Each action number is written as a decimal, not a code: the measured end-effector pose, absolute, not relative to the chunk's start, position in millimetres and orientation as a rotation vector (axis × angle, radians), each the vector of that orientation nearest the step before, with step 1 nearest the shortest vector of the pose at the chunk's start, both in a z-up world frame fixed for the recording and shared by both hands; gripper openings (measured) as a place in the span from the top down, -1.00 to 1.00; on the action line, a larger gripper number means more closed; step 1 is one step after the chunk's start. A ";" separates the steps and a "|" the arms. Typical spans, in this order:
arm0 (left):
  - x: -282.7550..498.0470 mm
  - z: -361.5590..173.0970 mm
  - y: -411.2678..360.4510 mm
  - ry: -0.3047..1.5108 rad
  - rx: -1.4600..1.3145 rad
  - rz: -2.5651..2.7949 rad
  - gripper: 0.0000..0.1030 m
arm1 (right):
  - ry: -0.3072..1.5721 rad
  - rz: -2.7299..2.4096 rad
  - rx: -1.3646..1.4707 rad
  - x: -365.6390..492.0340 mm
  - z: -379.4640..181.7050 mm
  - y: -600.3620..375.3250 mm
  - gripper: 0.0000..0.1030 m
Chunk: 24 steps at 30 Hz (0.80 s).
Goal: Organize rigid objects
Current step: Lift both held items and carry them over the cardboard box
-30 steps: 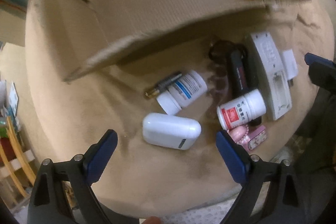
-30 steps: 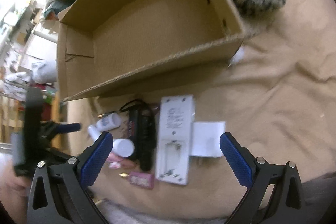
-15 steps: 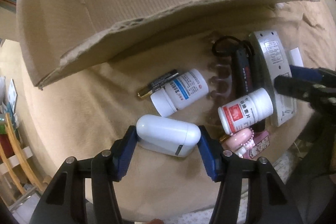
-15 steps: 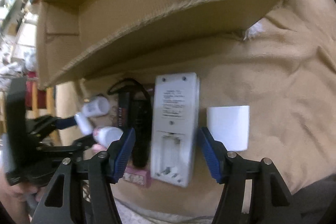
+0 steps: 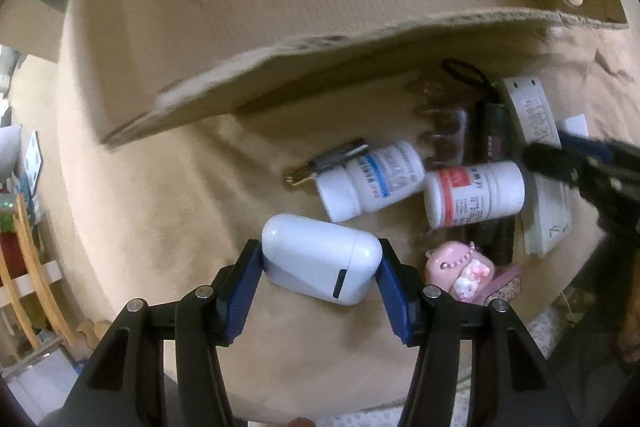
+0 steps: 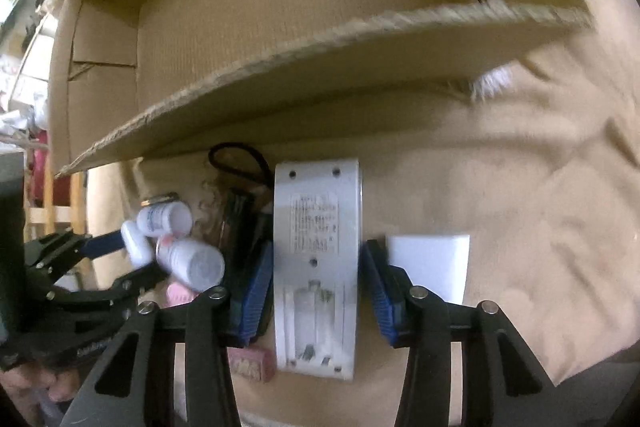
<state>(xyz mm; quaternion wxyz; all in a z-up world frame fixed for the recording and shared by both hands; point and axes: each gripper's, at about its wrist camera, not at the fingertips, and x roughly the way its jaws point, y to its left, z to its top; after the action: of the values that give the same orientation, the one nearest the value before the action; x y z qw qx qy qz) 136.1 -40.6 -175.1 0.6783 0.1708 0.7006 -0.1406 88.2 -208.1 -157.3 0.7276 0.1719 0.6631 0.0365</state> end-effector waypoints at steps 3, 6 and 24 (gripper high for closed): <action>138.2 -171.0 -35.6 1.565 0.377 -0.304 -0.03 | 1.479 0.087 0.312 85.7 -158.4 -196.6 0.05; 137.8 -169.7 -36.7 1.556 0.375 -0.295 -0.03 | 1.463 0.086 0.220 94.6 -159.2 -176.2 0.04; 119.8 -119.8 7.9 1.459 0.094 -0.209 -0.03 | 1.277 0.196 0.411 40.4 -99.9 -228.3 0.10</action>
<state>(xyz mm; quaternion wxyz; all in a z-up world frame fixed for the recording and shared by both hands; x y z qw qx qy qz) 119.8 7.9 -119.8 0.7396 0.0430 0.6648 -0.0952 40.4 -228.3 -99.9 0.7790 0.1902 0.5905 0.0906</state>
